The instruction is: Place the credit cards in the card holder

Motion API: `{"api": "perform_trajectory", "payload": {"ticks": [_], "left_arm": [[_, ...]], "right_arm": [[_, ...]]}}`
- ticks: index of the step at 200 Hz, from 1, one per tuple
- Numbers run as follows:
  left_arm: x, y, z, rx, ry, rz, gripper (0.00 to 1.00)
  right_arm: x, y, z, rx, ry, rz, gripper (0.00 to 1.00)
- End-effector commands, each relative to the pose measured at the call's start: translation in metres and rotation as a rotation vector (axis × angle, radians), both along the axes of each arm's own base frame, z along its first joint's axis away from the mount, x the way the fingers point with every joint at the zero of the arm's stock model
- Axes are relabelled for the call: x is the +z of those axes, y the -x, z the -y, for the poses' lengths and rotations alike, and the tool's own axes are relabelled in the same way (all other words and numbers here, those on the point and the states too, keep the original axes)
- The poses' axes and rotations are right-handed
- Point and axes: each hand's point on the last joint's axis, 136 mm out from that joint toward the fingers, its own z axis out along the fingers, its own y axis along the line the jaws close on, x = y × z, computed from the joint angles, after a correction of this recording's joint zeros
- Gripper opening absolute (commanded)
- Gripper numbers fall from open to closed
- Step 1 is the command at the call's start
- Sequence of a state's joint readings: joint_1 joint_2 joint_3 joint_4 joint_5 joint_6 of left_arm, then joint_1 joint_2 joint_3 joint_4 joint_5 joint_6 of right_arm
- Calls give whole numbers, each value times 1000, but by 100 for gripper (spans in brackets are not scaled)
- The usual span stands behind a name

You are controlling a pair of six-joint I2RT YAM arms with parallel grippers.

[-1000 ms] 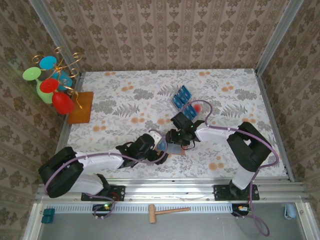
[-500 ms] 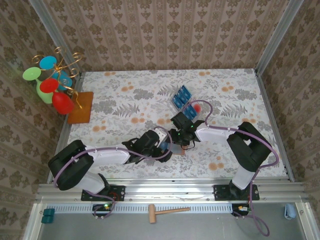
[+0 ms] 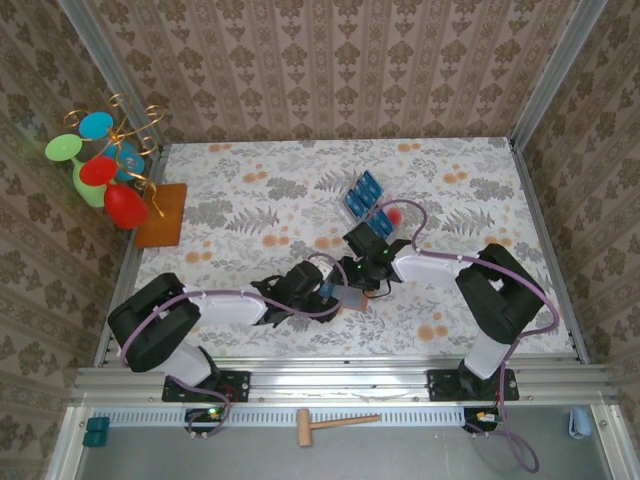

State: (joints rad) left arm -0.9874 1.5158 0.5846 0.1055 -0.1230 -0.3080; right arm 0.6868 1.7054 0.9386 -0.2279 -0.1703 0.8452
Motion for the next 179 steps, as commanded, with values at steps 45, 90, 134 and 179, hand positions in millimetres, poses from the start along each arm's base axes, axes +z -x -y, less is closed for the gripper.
{"api": "perform_trajectory", "payload": {"ticks": [45,90,134,179], "left_arm": [[-6,-4,-1,10,-34,-2,100],[-7,-4,-1,9,-33,-6,100],[-4,-4,0,10,-29,-2,100],[6,-4,-1,11,-15,11,100]], "right_arm": [[20,1,23,-58,-15,12,53],[1,7,29,-70,-8,-24,53],[-8,5,18,-53,-47,-45,52],[4,-1,5,-25,-84,-29,52]]}}
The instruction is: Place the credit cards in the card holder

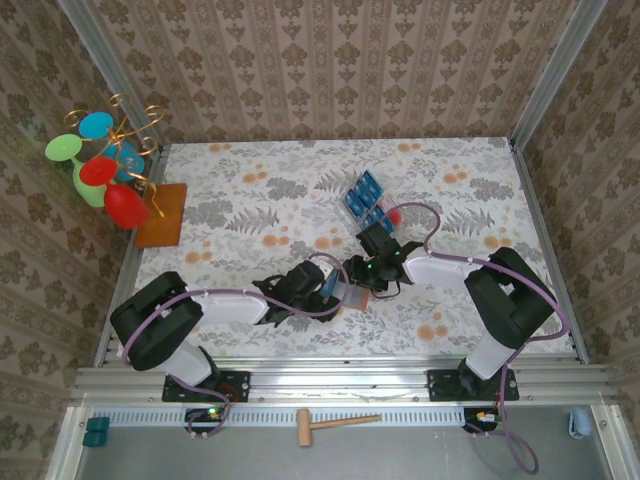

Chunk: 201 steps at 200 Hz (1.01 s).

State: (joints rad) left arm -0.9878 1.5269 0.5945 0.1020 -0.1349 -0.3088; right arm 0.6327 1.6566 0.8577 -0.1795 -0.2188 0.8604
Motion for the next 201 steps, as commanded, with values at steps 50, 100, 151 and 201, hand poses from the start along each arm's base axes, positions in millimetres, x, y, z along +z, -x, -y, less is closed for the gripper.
{"api": "perform_trajectory", "payload": {"ticks": [50,100,151,201], "left_arm": [[26,-2,-5,11,32,42,100],[49,-3,-29,77,104,85,100],[77,-10,-65,175,192,138,100],[84,-13,-82,215,226,148,100]], "right_arm": [[21,-6,-25,49,-43,9,52],[33,-10,-39,60,-50,20,52],[23,-22,-68,95,-40,-9,52],[-2,-31,-91,120,-22,-50,52]]}}
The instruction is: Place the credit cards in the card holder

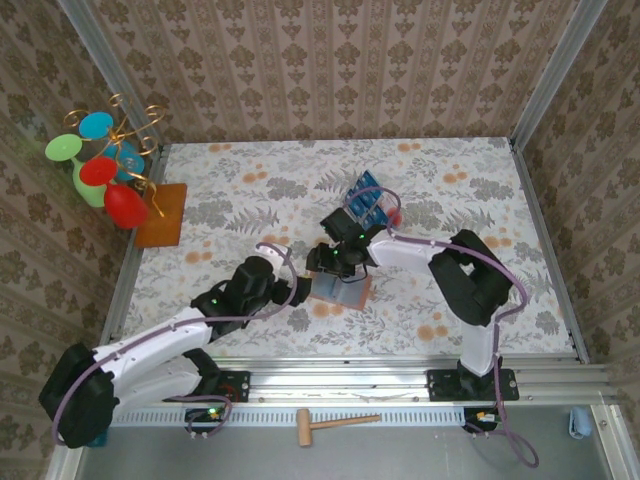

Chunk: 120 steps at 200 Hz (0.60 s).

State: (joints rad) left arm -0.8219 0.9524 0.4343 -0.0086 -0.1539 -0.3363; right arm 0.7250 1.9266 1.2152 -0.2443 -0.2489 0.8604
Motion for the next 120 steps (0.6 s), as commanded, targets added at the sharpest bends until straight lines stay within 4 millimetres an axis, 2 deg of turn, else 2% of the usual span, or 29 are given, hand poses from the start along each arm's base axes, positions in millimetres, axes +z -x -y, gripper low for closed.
{"api": "perform_trajectory", "payload": {"ticks": [1,27,63,94,120], "left_arm": [[-13,5,-10,13,-14,-42,100],[-17,5,-11,12,-15,-54,100],[-21,2,-8,6,-12,-61,100],[-24,-1,-2,-1,-15,-75,100],[-24,-4,1,-1,-11,-76,100]], "right_arm": [[-9,5,-7,14,15,-51,52],[-6,4,-7,20,10,-45,52],[18,1,-10,48,-6,-7,52],[37,2,0,45,0,36,52],[39,13,10,42,4,42,52]]}}
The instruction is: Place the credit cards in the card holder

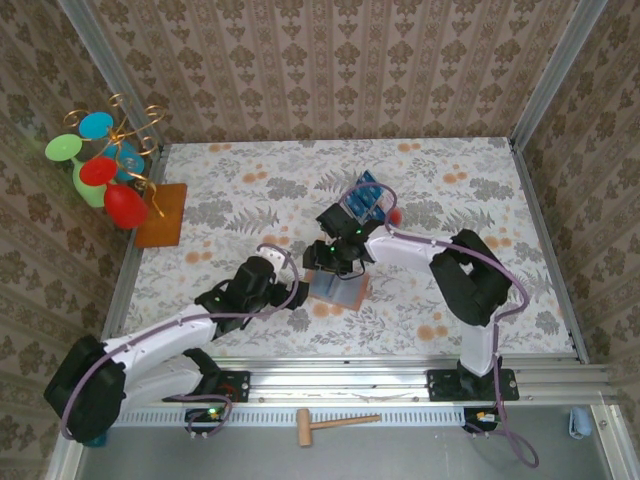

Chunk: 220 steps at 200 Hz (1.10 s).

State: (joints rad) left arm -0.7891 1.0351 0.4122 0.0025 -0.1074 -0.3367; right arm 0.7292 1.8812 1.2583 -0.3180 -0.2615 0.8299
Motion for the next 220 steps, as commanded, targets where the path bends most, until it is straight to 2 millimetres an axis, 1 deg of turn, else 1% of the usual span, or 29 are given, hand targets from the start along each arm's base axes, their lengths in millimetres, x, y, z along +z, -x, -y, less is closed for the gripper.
{"api": "perform_trajectory", "payload": {"ticks": [1,14,31,57,83,103,122,141,161,191,220], "left_arm": [[8,-6,6,3,37,10,100],[9,-8,7,11,38,14,100],[11,-12,2,48,34,20,100],[13,-23,-21,189,38,16,100],[16,-30,-34,266,63,-12,100],[16,-34,-36,272,55,-36,100],[16,-36,-32,260,52,-45,100],[14,-38,-28,253,57,-52,100],[14,-40,-25,250,61,-55,100],[15,-41,-24,247,59,-55,100],[15,-39,-23,241,64,-59,100]], "right_arm": [[13,11,14,6,15,23,52],[9,20,20,13,23,15,52],[5,34,25,25,31,8,52],[-6,62,30,75,66,-7,52],[-14,92,34,132,100,-16,52],[-20,115,38,180,140,-21,52],[-23,128,45,196,180,-13,52],[-29,131,53,187,206,-12,52],[-35,128,58,178,233,-9,52],[-41,120,62,170,250,-11,52],[-38,109,66,151,251,1,52]]}}
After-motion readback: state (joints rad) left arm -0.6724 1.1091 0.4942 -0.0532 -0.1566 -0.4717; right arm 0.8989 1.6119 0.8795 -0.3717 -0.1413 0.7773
